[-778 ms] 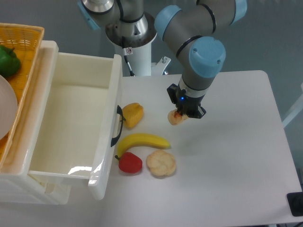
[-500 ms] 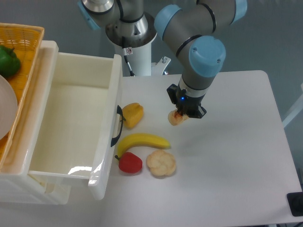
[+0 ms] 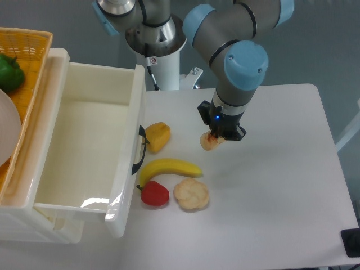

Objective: Place the square bread in the upper white drawer
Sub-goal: 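Hold the small bread roll in the gripper above the table, then lift the bread roll and carry it over the open white drawer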

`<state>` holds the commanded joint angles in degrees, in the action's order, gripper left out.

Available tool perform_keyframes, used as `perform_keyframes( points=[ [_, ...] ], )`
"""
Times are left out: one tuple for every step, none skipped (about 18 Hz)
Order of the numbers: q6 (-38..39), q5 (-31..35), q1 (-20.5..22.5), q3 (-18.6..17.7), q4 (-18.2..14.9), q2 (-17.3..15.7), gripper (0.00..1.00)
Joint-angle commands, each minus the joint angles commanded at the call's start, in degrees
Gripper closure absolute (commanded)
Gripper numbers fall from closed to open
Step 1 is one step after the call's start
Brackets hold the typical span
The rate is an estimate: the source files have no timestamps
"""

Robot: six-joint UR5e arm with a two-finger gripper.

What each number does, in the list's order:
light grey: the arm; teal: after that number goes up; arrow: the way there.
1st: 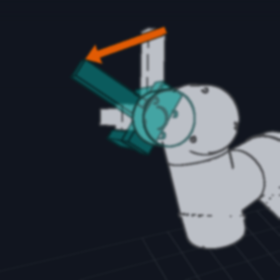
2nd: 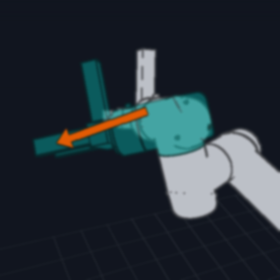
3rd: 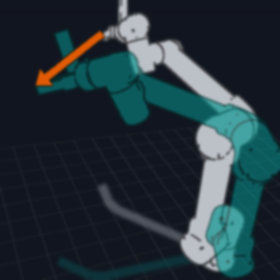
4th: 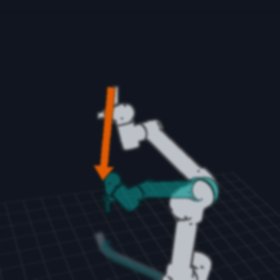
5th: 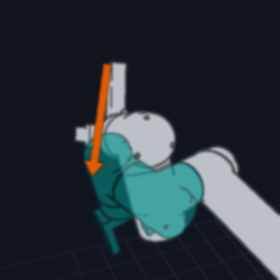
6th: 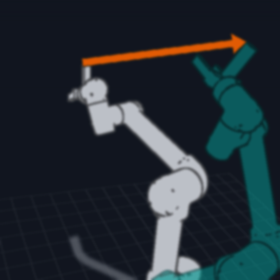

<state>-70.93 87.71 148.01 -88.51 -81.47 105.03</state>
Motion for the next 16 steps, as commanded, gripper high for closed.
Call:
perform_keyframes(
  points=[
    [0.35, 0.0, -0.09, 0.09, 0.09, 0.0, 1.0],
    [0.7, 0.0, -0.18, 0.09, 0.09, 0.0, 1.0],
    [1.14, 0.0, -0.18, 0.09, 0.09, 0.0, 1.0],
    [1.23, -0.09, -0.18, 0.09, 0.09, -0.09, 1.0],
    [1.23, -0.26, -0.26, 0.18, 0.09, -0.09, 1.0],
    [1.58, -1.05, -0.26, 0.44, 0.09, -0.17, 1.0],
    [2.54, -1.92, -0.26, 0.53, 0.0, -0.61, 1.0],
    [3.59, -2.28, -0.35, 0.53, 0.0, -1.22, 1.0],
    [4.3, -2.37, -0.35, 0.53, -0.09, -1.58, 1.0],
    [4.57, -2.37, -0.44, 0.53, -0.17, -1.93, 1.0],
    [4.66, -2.37, -0.44, 0.53, -0.26, -2.28, 1.0],
    [4.75, -2.37, -0.44, 0.44, -0.44, -2.63, 1.0],
    [4.92, -2.37, -0.44, 0.44, -0.7, -2.9, 1.0],
    [5.1, -2.46, -0.44, 0.44, -0.79, -3.07, 1.0],
    [5.53, -2.46, -0.35, 0.53, -0.88, -3.25, 1.0],
    [6.23, -2.72, -0.44, 0.53, -0.88, -3.69, 1.0]
  ],
)
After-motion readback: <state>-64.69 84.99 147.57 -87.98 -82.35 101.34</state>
